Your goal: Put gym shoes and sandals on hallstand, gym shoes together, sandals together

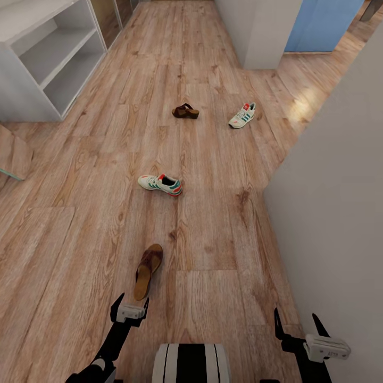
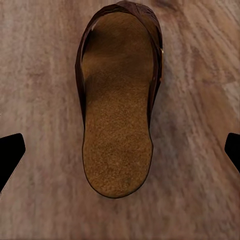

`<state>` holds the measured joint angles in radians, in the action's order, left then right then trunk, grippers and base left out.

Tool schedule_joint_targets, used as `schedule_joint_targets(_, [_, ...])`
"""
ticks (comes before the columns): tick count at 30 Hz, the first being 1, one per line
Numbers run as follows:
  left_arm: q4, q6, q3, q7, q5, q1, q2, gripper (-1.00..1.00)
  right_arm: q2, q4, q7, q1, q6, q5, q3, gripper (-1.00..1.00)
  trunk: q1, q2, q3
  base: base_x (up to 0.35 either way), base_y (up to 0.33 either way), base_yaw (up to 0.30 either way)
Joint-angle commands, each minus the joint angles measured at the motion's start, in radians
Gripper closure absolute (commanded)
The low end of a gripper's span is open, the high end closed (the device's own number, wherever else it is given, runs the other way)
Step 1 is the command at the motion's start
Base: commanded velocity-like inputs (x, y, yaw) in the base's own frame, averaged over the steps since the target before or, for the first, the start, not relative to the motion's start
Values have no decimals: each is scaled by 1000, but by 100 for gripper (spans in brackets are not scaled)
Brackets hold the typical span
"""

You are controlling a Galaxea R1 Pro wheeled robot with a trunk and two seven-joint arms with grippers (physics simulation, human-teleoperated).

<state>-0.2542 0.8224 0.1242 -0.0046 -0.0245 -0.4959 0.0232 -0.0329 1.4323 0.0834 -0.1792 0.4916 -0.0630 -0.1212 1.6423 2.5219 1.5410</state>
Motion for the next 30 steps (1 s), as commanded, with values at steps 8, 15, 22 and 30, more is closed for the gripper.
schedule_joint_targets(8, [0, -4, 0, 0, 0, -17, 3, -100, 1, -1, 1, 1, 0, 0, 4, -100, 0, 0, 0, 0, 0, 0])
schedule_joint_targets(15, [0, -7, 0, 0, 1, -43, 18, -100, 2, -1, 1, 1, 0, 0, 5, -100, 0, 0, 0, 0, 0, 0])
schedule_joint_targets(22, [0, -8, 0, -5, 12, -53, 24, -100, 2, -1, 1, 1, 0, 0, 6, -100, 0, 0, 0, 0, 0, 0])
schedule_joint_targets(30, [0, -9, 0, -22, 26, -57, 26, -100, 1, -1, 1, 1, 0, 0, 6, -100, 0, 0, 1, 0, 0, 0])
